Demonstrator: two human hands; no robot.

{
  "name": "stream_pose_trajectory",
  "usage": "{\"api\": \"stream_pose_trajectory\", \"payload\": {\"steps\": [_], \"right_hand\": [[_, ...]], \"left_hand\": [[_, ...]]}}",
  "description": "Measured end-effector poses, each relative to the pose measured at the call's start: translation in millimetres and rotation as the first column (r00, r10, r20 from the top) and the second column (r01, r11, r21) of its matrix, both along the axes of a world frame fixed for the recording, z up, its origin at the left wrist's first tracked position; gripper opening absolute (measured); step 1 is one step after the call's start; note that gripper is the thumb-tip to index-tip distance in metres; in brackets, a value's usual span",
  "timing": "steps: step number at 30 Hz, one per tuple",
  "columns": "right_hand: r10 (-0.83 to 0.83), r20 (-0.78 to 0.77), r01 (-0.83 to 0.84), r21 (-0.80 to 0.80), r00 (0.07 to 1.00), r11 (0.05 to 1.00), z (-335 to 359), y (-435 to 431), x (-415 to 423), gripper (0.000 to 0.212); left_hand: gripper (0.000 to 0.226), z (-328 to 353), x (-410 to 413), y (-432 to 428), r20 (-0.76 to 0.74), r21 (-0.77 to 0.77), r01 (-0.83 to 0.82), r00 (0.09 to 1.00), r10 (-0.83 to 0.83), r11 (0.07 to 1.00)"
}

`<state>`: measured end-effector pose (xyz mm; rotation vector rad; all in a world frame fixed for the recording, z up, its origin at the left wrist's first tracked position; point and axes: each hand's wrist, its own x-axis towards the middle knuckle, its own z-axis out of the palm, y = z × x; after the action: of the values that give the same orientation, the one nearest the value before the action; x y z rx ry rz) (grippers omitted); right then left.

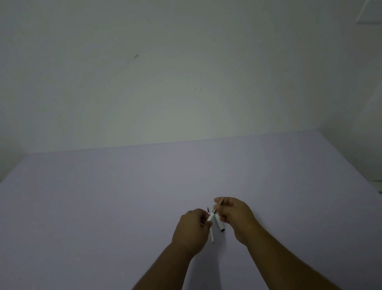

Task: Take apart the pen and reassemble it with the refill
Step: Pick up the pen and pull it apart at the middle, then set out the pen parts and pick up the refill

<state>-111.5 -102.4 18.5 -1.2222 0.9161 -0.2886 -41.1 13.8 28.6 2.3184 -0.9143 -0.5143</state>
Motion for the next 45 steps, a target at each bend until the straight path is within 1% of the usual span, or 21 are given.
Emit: {"api": "stream_pose_trajectory", "payload": {"steps": [3,6,11,13,16,17,18,19,20,21,23,25,29,31,37,45], "right_hand": [[-0.054,0.071,0.052,0.022,0.996,0.998,5.6,-3.0,0.6,0.025],[-0.076,0.088,0.077,0.000,0.993,0.997,6.5,-4.3,1.9,0.027],[-0.128,0.091,0.131,-0.037,0.988,0.991,4.9,-7.6,5.6,0.029],[-0.205,0.104,0.210,-0.040,0.973,0.977,5.7,-13.6,9.5,0.026],[-0.358,0.151,0.365,-0.016,0.921,0.931,4.5,-26.8,13.5,0.021],[-0.376,0.140,0.383,-0.027,0.916,0.923,0.3,-31.0,13.0,0.020],[-0.364,0.099,0.370,-0.060,0.926,0.927,-5.1,-34.2,11.7,0.019],[-0.319,0.019,0.319,-0.123,0.948,0.940,-13.2,-36.2,9.6,0.018],[-0.247,-0.092,0.225,-0.200,0.965,0.954,-22.8,-36.9,7.0,0.018],[-0.165,-0.216,0.103,-0.274,0.962,0.956,-33.2,-36.0,4.2,0.018],[-0.044,-0.411,-0.124,-0.375,0.910,0.919,-51.2,-32.1,-0.1,0.021],[0.009,-0.496,-0.256,-0.433,0.868,0.864,-64.7,-28.1,-2.7,0.022],[0.057,-0.541,-0.350,-0.457,0.839,0.818,-72.6,-25.4,-3.4,0.027],[0.074,-0.544,-0.372,-0.462,0.836,0.805,-73.0,-25.9,-2.9,0.029],[0.055,-0.503,-0.327,-0.473,0.863,0.818,-73.7,-24.8,-5.0,0.029],[0.048,-0.491,-0.299,-0.446,0.870,0.844,-68.0,-22.6,-7.5,0.032]], "left_hand": [[0.019,-1.3,0.8,1.4,-0.008,-0.007,0.005,1.000,-0.005,1.000],[0.028,-1.7,-0.2,2.1,-0.061,-0.040,0.024,0.998,-0.026,0.999],[0.026,-4.0,-0.4,2.6,-0.099,-0.067,0.045,0.994,-0.051,0.997],[0.025,-7.5,1.4,4.7,-0.114,-0.059,0.036,0.993,-0.042,0.998],[0.024,-16.4,4.6,8.3,-0.163,-0.046,-0.006,0.987,-0.002,0.999],[0.023,-20.3,5.6,9.4,-0.183,-0.043,-0.026,0.983,0.017,0.999],[0.022,-24.2,6.5,10.1,-0.208,-0.040,-0.048,0.977,0.039,0.998],[0.021,-28.1,7.4,10.6,-0.232,-0.035,-0.068,0.971,0.058,0.997],[0.020,-32.0,8.3,10.6,-0.249,-0.029,-0.080,0.966,0.070,0.996],[0.020,-35.1,8.7,10.4,-0.257,-0.022,-0.085,0.963,0.077,0.996],[0.020,-40.9,9.6,9.5,-0.250,-0.008,-0.082,0.965,0.077,0.997],[0.021,-45.5,10.3,8.6,-0.238,0.000,-0.072,0.969,0.070,0.997],[0.022,-52.2,11.6,7.8,-0.245,0.009,-0.066,0.967,0.066,0.998],[0.022,-54.1,11.8,7.7,-0.254,0.013,-0.068,0.965,0.069,0.998],[0.022,-57.4,13.7,7.7,-0.269,0.011,-0.066,0.961,0.066,0.998],[0.022,-57.1,12.9,5.9,-0.278,0.010,-0.058,0.959,0.058,0.998]]}}
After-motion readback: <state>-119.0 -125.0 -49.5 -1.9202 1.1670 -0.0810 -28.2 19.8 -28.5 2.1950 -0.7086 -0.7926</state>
